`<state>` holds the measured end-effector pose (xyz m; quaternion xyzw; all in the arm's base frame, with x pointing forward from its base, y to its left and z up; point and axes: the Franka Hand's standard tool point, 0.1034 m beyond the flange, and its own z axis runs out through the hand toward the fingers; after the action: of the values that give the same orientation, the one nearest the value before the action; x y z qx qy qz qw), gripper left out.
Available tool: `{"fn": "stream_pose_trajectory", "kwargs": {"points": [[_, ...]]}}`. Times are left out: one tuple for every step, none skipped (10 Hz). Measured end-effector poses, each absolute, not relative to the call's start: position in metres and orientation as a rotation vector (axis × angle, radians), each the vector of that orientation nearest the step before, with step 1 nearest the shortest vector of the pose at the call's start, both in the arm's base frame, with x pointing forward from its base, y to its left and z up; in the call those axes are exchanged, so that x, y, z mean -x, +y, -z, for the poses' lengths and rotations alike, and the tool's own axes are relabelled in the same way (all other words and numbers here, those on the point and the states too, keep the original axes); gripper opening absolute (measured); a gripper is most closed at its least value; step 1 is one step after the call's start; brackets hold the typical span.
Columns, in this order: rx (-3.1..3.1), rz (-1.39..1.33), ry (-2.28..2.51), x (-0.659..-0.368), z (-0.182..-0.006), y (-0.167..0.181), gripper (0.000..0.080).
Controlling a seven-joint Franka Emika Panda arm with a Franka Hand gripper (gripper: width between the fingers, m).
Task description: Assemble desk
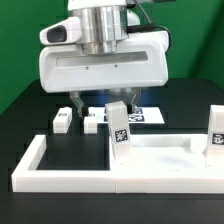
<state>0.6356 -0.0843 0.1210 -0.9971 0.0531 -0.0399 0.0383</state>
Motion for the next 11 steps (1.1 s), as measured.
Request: {"fn": "stream_pose_trajectory", "kwargs": {"points": [[3.068,0.133,0.111,-0.64,-0.125,-0.085,0.0649],[3.063,0.131,0.167,-0.64,-0.125,-0.085,0.0649],[3.063,0.13,0.165,-0.64,-0.124,-0.085,0.0515],[3.053,0.128,0.248,-0.64,-0.124,-0.084,0.0515],[3.036,0.122,0.384,-0.64,-0.124,-0.084,0.0377],[3.022,0.118,0.469,-0.64,-0.124,-0.084,0.0289],[3.002,0.114,0.568,-0.64,-0.124,-0.084,0.0289],[2.98,0.109,0.666,-0.64,-0.124,-0.084,0.0289],[2.959,0.107,0.748,-0.64,-0.123,-0.082,0.0289],[2.894,0.108,0.963,-0.642,-0.123,-0.076,0.0289],[2.828,0.093,1.132,-0.642,-0.123,-0.069,0.0289]]}}
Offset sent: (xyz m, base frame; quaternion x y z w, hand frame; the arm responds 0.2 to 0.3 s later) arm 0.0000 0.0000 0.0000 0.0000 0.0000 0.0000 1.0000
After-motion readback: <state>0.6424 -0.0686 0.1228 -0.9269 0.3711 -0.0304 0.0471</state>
